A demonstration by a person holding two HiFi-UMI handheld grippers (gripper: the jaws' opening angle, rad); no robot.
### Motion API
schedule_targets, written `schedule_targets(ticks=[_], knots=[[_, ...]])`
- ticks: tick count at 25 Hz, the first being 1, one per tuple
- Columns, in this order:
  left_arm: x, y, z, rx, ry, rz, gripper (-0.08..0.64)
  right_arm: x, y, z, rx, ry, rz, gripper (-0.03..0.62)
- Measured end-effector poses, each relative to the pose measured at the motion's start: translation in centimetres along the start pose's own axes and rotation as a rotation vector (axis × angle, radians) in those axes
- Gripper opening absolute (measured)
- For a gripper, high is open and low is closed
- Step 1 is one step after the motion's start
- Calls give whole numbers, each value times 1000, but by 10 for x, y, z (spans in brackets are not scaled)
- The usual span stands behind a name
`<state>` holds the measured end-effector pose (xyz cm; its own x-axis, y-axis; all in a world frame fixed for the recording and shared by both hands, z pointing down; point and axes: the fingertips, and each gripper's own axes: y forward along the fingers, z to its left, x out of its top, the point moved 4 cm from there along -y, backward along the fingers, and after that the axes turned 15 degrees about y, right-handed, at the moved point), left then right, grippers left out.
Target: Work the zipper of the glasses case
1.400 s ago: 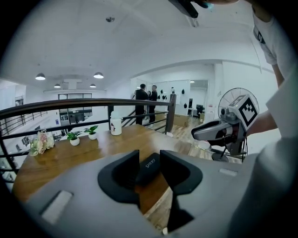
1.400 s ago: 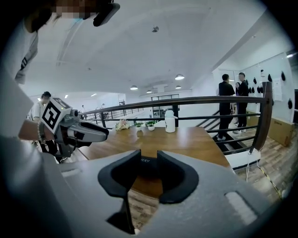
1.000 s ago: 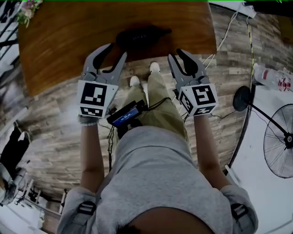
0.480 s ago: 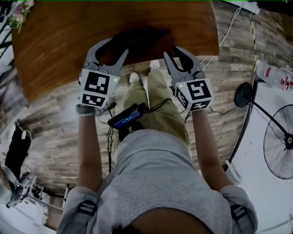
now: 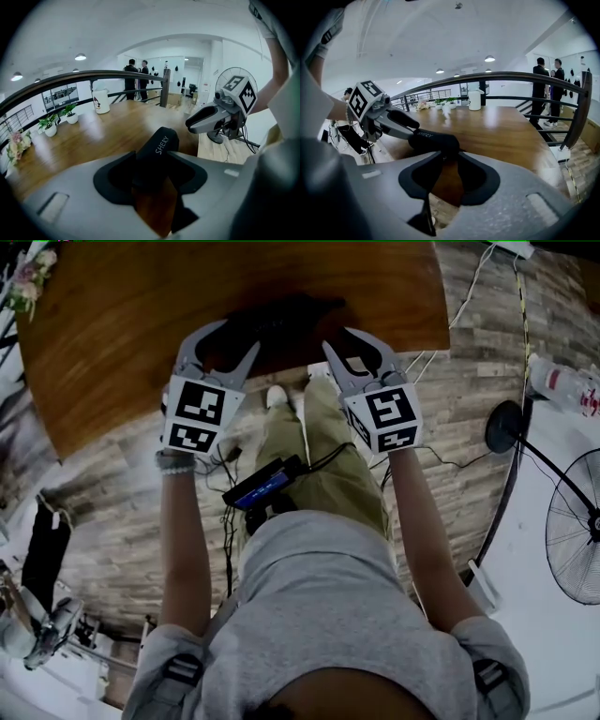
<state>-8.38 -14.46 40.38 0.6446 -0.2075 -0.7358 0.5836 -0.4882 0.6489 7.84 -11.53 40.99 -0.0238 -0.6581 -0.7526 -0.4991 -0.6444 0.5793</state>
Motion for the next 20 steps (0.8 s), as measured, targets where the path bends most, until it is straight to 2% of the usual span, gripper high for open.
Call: schedule_targets(ticks=[8,16,20], knots=[[-1,1,5,-18,-34,-10,203,-12,19,1,12,-40,58,110],[-2,2,4,-17,-14,-5,204,-15,35,6,27,-120,92,89],[-2,2,4,-18,-17,-5,204,-19,41,8,33,-117,116,89]])
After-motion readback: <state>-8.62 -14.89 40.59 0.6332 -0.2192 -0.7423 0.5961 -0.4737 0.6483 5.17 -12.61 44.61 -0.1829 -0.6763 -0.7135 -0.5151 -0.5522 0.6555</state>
